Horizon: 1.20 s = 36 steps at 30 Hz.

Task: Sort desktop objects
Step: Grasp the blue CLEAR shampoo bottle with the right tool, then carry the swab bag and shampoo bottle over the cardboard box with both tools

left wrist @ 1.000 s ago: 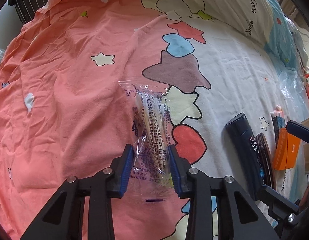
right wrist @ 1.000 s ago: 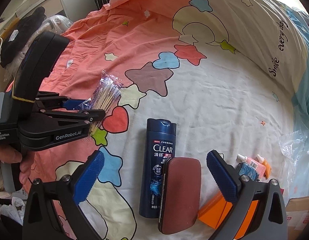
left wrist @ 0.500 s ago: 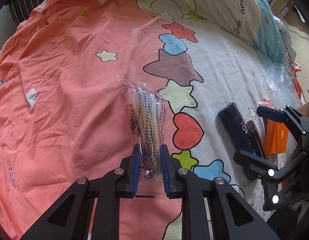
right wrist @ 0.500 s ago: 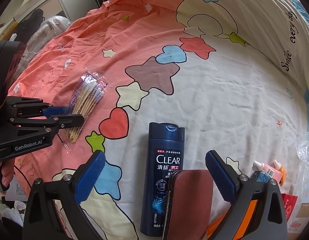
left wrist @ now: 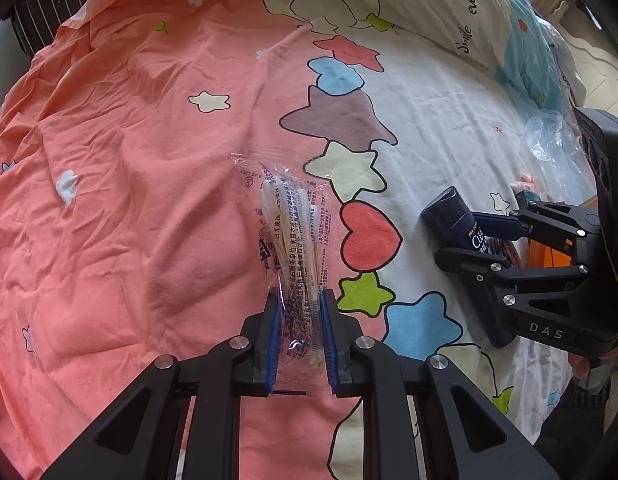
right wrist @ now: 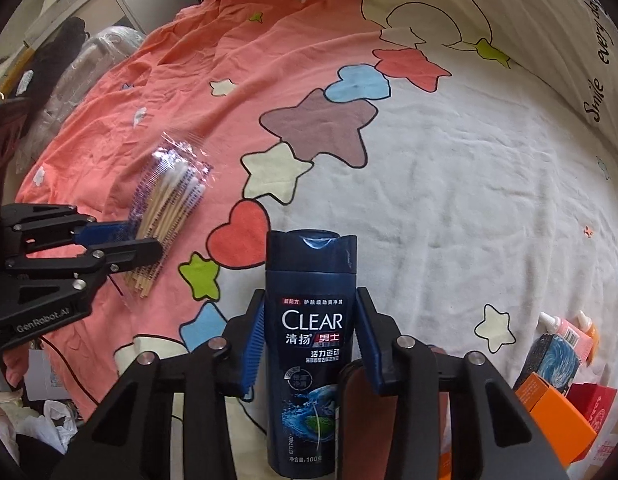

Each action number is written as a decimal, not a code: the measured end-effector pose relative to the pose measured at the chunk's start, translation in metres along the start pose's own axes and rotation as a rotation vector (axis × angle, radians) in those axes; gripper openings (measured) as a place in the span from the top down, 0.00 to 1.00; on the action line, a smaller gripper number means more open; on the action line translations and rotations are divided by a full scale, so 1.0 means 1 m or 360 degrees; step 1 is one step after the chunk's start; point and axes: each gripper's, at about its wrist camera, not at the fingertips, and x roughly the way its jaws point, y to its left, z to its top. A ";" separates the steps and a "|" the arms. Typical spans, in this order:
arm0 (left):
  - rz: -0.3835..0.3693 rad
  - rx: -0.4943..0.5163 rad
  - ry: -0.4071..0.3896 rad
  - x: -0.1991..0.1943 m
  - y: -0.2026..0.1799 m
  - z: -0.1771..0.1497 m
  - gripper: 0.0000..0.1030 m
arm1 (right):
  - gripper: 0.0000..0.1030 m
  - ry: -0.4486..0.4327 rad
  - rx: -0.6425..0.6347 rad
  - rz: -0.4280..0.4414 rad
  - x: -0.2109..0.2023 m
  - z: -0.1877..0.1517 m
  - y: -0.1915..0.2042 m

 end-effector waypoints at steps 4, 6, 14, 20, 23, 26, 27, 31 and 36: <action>-0.0012 0.0012 0.0006 -0.004 -0.005 -0.002 0.82 | 0.62 -0.0080 -0.0016 0.0016 -0.024 -0.002 0.010; -0.0019 0.0020 0.0007 -0.008 -0.008 -0.004 0.82 | 0.62 -0.0099 -0.0024 0.0010 -0.035 -0.003 0.013; -0.0046 0.0098 -0.0022 -0.033 -0.028 -0.007 0.82 | 0.62 -0.0135 -0.0017 -0.0009 -0.068 -0.009 0.025; -0.0079 0.0199 -0.0061 -0.062 -0.051 -0.013 0.82 | 0.62 -0.0155 0.0035 -0.0063 -0.095 -0.027 0.024; -0.0097 0.0240 -0.0087 -0.078 -0.062 -0.017 0.82 | 0.62 -0.0168 0.0033 -0.0105 -0.111 -0.036 0.028; -0.0111 0.0283 -0.0104 -0.092 -0.075 -0.021 0.82 | 0.62 -0.0179 0.0066 -0.0113 -0.125 -0.046 0.029; -0.0113 0.0296 -0.0110 -0.096 -0.080 -0.024 0.82 | 0.62 -0.0195 0.0089 -0.0118 -0.129 -0.049 0.028; -0.0127 0.0362 -0.0121 -0.108 -0.102 -0.035 0.82 | 0.62 -0.0243 0.0149 -0.0138 -0.145 -0.063 0.027; -0.0134 0.0438 -0.0135 -0.122 -0.129 -0.048 0.82 | 0.62 -0.0272 0.0174 -0.0183 -0.166 -0.081 0.023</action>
